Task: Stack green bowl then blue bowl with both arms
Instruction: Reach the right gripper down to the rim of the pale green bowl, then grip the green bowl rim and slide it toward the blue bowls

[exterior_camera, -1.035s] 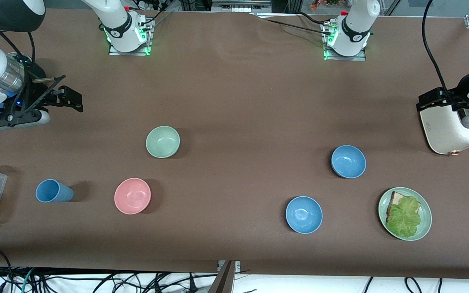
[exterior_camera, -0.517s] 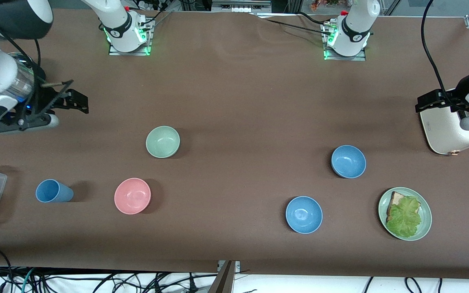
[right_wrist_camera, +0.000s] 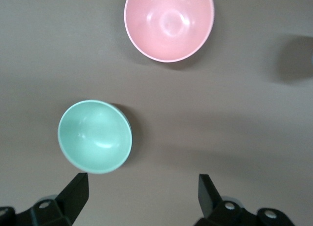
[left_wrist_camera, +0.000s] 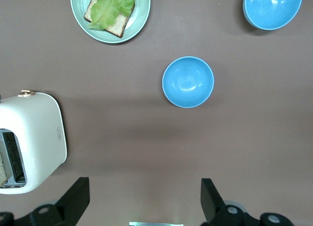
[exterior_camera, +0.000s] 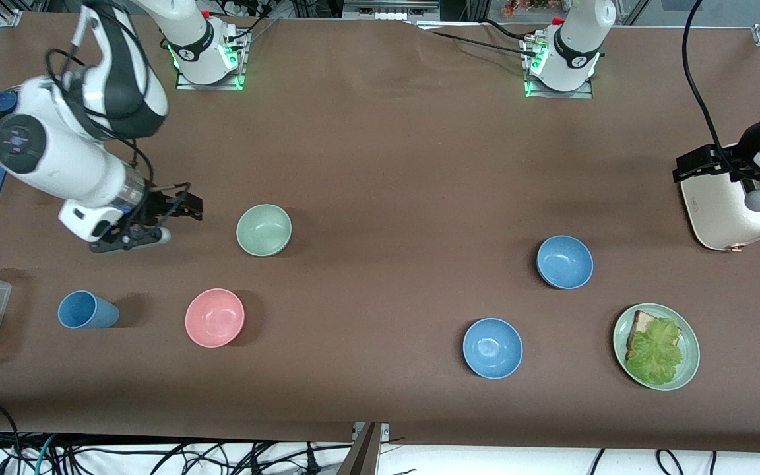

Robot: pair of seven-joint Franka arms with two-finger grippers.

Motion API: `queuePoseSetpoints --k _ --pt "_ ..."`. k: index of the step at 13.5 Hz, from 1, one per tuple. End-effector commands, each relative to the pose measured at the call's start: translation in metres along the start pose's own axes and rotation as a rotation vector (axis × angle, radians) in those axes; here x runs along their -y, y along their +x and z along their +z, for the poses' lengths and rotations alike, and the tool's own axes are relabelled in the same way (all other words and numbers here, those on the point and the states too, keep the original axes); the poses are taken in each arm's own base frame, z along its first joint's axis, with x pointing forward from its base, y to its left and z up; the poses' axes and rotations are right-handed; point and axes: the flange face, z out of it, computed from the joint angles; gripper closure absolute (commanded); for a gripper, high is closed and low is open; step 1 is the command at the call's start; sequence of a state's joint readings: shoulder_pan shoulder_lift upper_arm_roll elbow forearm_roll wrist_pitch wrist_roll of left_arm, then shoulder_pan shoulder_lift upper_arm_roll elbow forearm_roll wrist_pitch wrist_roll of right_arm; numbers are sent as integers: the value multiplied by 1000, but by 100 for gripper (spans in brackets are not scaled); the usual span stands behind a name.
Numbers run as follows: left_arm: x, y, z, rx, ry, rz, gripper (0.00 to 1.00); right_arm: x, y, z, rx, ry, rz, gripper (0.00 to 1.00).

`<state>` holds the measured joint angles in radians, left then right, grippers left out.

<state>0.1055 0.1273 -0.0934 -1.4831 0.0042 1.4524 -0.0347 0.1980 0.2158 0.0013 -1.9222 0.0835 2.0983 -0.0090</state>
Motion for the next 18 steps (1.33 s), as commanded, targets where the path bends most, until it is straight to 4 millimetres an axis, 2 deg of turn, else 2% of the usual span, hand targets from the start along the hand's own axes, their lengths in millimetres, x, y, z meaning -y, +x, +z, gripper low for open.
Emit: queuePoseSetpoints --k 1,3,5,9,11,12,14,15,18 --pt "0 2 -5 2 16 -6 0 23 -14 45 -30 5 22 1" --pt "2 1 -6 1 16 -8 0 27 -23 79 -35 0 13 1" --pt "2 2 -6 2 16 -8 0 31 -40 109 -45 -6 3 1" --pt "1 2 -5 2 16 -8 0 28 -55 152 -63 -12 9 2" --pt "1 2 -5 2 16 -6 0 35 -55 173 -85 -8 14 5" --pt "1 2 -6 2 16 -6 0 41 -55 176 -89 -3 32 7" --pt "0 2 -5 2 16 -5 0 57 -56 174 -86 9 62 20" --pt "0 2 -5 2 16 -5 0 60 -56 174 -85 12 67 32" --pt "0 2 -5 2 16 -5 0 60 -54 172 -89 13 62 81"
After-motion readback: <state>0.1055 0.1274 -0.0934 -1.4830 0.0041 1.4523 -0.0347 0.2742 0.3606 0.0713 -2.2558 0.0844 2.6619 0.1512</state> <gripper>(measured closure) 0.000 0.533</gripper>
